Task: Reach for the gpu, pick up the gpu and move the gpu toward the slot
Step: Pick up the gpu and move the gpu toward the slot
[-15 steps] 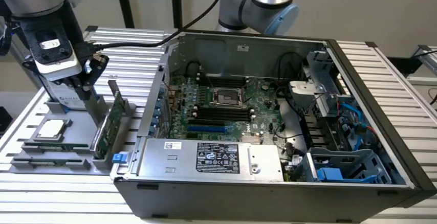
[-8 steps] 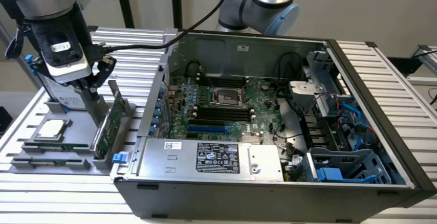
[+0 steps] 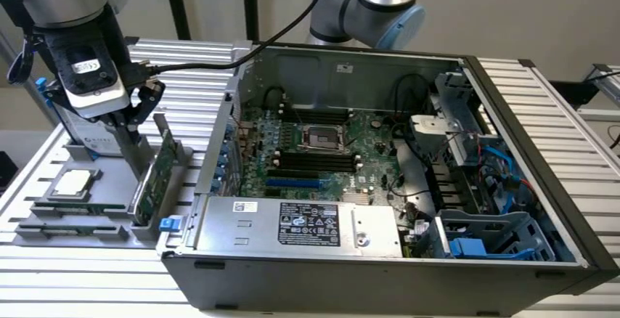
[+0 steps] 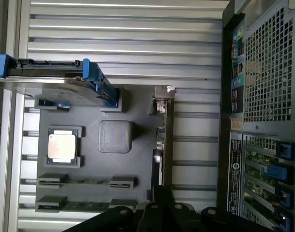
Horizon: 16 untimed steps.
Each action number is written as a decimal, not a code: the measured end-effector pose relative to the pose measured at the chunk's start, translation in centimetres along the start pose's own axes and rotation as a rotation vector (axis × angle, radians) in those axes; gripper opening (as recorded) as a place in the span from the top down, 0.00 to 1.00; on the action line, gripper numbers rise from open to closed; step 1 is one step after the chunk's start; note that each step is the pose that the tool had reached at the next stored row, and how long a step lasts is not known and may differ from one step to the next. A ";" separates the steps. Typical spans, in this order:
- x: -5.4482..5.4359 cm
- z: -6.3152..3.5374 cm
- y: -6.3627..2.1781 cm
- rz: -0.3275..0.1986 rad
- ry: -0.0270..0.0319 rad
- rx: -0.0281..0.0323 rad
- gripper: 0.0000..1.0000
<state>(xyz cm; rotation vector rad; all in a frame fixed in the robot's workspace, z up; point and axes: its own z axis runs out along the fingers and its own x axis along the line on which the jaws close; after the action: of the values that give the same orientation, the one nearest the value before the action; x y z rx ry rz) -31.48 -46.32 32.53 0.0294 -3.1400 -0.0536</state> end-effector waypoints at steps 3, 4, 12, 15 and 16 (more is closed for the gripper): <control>0.0 0.00 0.00 0.000 0.0000 0.0000 0.89; 0.0 0.00 0.00 0.000 0.0000 0.0000 0.89; 0.0 0.03 0.00 0.000 0.0000 0.0000 0.58; 0.1 0.54 -0.02 0.000 -0.0011 0.0001 0.52; 0.2 0.73 -0.02 0.000 -0.0014 0.0001 0.52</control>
<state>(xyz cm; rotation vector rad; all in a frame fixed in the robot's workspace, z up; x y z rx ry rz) -31.72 -46.32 31.80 0.0296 -3.1413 -0.0535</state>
